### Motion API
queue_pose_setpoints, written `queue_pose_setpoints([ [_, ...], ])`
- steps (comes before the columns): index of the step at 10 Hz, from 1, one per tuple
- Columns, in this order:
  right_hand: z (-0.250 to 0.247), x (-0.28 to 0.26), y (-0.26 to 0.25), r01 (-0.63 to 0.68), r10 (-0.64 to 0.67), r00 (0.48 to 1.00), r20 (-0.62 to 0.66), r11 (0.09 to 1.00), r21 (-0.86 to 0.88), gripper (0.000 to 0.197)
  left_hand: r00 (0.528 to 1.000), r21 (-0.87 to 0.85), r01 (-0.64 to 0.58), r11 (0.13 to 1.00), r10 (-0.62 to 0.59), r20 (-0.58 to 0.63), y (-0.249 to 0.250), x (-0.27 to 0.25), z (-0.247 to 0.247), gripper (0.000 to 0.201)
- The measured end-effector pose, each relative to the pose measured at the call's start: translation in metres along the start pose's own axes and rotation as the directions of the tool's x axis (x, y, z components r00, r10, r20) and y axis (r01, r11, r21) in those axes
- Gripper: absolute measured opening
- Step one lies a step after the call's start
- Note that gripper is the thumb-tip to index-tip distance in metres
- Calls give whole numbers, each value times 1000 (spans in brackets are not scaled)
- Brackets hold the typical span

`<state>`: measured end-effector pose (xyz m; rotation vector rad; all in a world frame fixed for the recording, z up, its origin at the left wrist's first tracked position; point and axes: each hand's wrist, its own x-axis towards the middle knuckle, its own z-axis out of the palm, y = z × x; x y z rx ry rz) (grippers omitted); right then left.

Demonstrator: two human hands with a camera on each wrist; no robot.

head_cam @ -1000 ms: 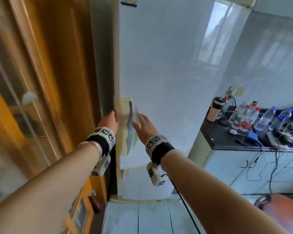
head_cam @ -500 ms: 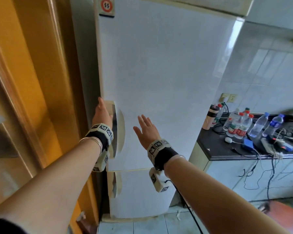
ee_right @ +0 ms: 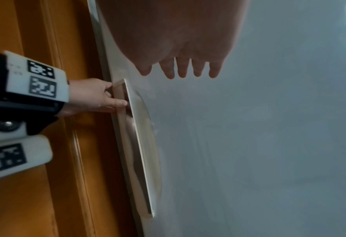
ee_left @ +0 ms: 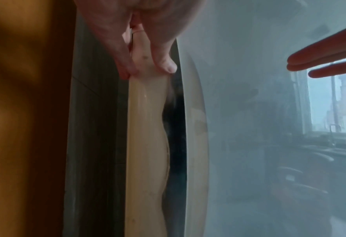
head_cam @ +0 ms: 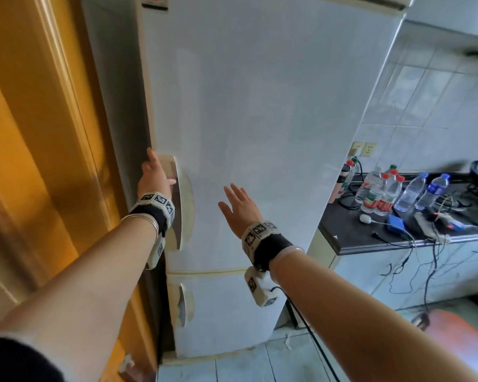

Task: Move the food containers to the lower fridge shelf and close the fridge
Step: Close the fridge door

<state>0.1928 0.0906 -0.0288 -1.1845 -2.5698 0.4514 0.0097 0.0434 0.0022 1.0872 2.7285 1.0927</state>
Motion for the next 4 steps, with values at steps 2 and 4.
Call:
queue_pose_setpoints([
  [2,4,-1,8,-16,20,998,68,998,-61,56,999,-30,26,999,-24,46,3,-10,-10,87],
  [4,11,-14,23,-18,30,990,139,996,-84,56,996,65,-14,998,8,91,-7,-56,-3,85],
])
